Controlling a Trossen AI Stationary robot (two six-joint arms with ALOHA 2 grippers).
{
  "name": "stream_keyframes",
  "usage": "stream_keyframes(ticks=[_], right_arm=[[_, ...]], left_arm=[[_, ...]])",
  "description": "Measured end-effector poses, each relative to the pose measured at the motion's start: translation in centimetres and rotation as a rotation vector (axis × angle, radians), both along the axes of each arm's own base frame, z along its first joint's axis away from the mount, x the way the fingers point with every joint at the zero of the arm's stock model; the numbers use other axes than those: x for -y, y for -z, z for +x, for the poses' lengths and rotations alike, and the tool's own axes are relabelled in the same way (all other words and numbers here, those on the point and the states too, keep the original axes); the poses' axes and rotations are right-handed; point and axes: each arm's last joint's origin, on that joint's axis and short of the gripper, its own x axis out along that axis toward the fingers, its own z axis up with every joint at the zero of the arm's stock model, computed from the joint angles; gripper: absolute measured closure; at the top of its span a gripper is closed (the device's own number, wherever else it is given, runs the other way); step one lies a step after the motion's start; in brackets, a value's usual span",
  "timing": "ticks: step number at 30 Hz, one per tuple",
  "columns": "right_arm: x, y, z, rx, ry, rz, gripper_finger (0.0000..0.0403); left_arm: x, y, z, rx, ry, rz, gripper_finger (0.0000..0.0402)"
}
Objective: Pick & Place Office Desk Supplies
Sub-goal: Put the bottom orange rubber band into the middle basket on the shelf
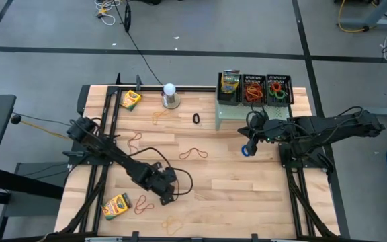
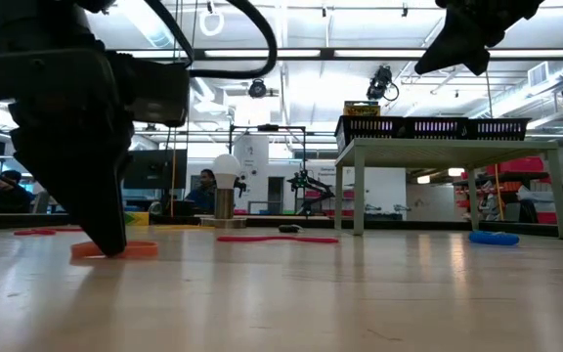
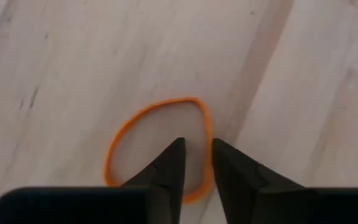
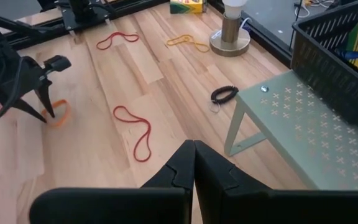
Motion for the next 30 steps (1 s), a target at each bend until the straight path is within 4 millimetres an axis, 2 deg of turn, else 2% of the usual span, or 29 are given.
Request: stream_keyframes(ticks=[5,9,12,16,21,27,30], right_arm=[[0.0,0.0,0.0,0.000,0.008,-0.006,0.0390],[0.1,0.0,0.0,0.003,0.030,-0.021,0.0390],[0.1,0.0,0.0,0.004,0.033,-0.021,0.0390],[0.1,0.0,0.0,0.009,0.043,-0.007,0.0390],[0.1,0.0,0.0,0.010,0.032,0.012,0.0390],[-0.5,0.2,0.1,0.008,-0.028,0.034,0.0390],[-1.3,1.6,0.3,0.022,-0.074,0.040,0.0389]], left_arm=[[0.0,-0.3,0.0,-0.058,0.018,0.016,0.0389],[-0.1,-0.7,-0.6,-0.106,0.060,0.000,0.0396],[-0.6,-1.7,-1.4,-0.146,0.115,0.031,0.0397],[-1.4,-4.5,-1.3,-0.030,0.180,0.080,0.0398],[-3.4,-6.9,-0.3,0.118,0.167,0.163,0.0398],[-6.0,-8.3,2.7,0.341,0.153,0.177,0.0399],[-7.7,-8.3,4.1,0.549,0.121,0.128,0.0399]])
